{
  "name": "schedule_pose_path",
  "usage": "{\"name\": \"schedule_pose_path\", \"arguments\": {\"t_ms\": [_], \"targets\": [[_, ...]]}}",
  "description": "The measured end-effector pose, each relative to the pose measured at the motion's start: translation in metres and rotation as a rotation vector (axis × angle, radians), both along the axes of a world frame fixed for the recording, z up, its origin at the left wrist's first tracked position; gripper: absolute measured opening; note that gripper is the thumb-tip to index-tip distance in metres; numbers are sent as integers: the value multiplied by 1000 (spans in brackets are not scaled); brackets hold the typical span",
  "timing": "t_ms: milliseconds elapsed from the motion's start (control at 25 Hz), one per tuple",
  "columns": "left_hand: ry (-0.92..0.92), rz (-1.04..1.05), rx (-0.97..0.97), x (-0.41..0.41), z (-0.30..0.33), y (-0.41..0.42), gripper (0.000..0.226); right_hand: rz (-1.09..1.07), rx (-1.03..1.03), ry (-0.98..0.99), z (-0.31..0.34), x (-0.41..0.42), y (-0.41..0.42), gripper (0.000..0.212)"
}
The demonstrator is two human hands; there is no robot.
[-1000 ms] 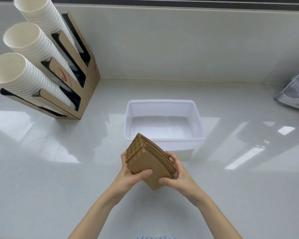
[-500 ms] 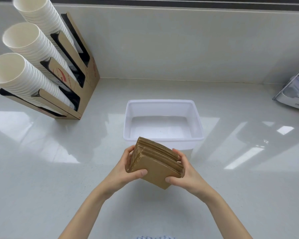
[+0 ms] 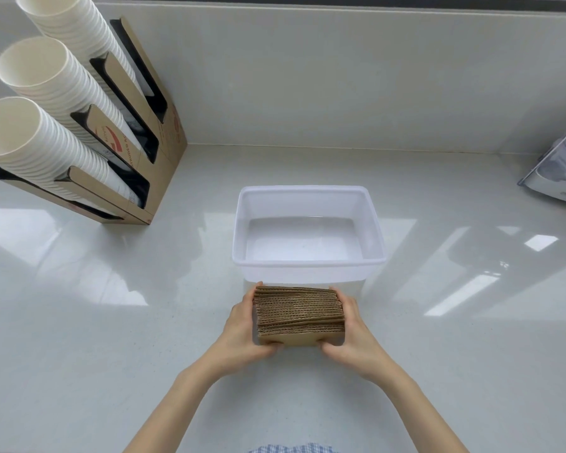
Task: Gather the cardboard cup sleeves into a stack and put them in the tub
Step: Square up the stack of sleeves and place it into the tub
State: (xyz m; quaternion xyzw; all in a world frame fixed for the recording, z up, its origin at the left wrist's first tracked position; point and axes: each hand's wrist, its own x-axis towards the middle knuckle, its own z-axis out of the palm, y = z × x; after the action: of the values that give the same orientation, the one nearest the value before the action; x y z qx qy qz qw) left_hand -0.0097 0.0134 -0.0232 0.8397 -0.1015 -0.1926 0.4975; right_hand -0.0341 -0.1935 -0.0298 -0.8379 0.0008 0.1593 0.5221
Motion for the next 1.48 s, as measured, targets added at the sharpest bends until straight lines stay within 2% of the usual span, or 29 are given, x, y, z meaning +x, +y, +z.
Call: {"name": "schedule_pose_path", "arguments": {"t_ms": [80, 120, 240, 320, 520, 680, 840, 1000, 1320, 1480], "targets": [[-74, 1, 68, -1, 2, -4, 85, -15, 29, 23, -2, -1, 2, 92], [-87, 1, 104, -2, 2, -6, 90, -30, 36, 35, -3, -1, 4, 95], [-40, -12, 176, 1, -2, -7, 110, -40, 53, 72, -3, 0, 3, 99], [20, -50, 160, 4, -2, -3, 114, -5, 45, 81, 0, 2, -3, 97], [116, -81, 62, 4, -5, 13, 98, 20, 44, 107, 3, 3, -14, 92], [62, -53, 80, 1, -9, 8, 95, 32, -33, 54, 0, 0, -10, 91], [-90, -82, 102, -2, -8, -3, 78, 63, -62, 49, -1, -2, -8, 90], [-134, -67, 95, -1, -9, -4, 66, 69, -66, 39, 2, -2, -7, 85], [239, 10, -187, -1, 21, 10, 70, 1, 166, 143, 34, 0, -12, 92], [319, 37, -379, 0, 35, 12, 71, -12, 235, 170, 53, 4, -8, 95]]}}
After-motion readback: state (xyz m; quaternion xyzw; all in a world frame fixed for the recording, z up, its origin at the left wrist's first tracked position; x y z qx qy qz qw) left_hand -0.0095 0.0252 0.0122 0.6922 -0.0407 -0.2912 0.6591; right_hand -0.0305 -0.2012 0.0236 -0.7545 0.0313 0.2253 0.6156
